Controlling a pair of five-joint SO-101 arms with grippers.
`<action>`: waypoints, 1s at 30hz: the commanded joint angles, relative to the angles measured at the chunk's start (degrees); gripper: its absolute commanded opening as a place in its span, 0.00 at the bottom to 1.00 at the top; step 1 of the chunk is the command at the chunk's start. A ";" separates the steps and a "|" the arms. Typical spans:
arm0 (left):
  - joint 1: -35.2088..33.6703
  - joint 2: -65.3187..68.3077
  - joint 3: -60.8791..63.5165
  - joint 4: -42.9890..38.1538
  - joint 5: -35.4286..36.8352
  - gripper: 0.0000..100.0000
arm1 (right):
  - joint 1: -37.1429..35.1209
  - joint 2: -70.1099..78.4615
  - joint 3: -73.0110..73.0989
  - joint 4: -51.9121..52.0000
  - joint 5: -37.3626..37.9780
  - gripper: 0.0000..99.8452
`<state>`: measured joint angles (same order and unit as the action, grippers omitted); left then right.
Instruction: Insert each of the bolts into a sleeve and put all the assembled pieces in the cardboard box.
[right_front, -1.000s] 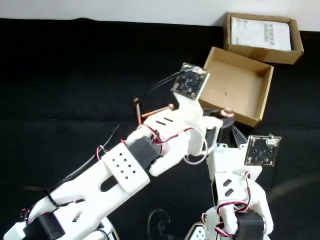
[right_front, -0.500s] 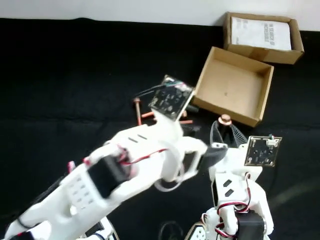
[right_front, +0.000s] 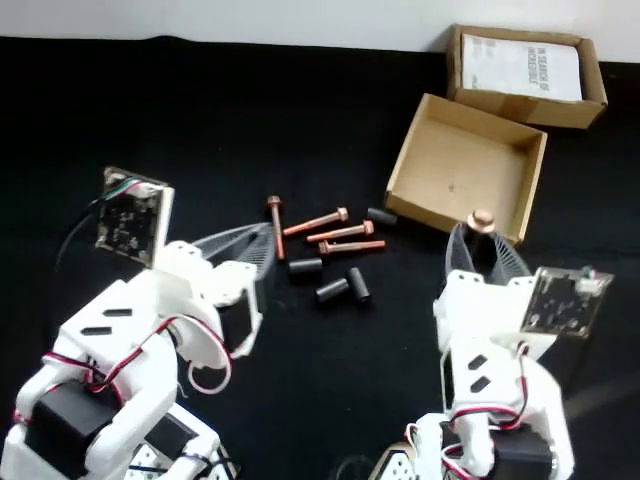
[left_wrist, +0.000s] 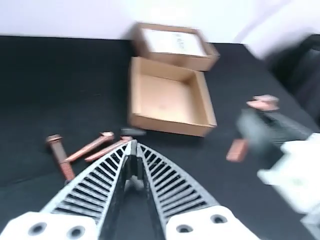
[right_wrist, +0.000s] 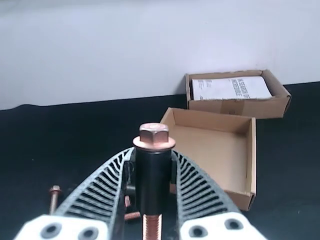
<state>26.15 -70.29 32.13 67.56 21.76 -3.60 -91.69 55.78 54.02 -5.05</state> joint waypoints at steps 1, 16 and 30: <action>-6.20 -4.00 7.96 0.18 -0.18 0.01 | 1.01 10.68 -12.35 -1.36 -0.44 0.01; -22.64 -33.36 46.29 -14.33 -0.18 0.01 | 3.82 46.02 -37.85 -1.10 -0.53 0.01; -27.12 -33.45 63.60 -28.92 0.00 0.01 | 6.64 68.53 -52.00 0.48 -0.26 0.01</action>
<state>-0.13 -101.93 93.14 42.24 21.85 2.37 -25.93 8.92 54.11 -5.05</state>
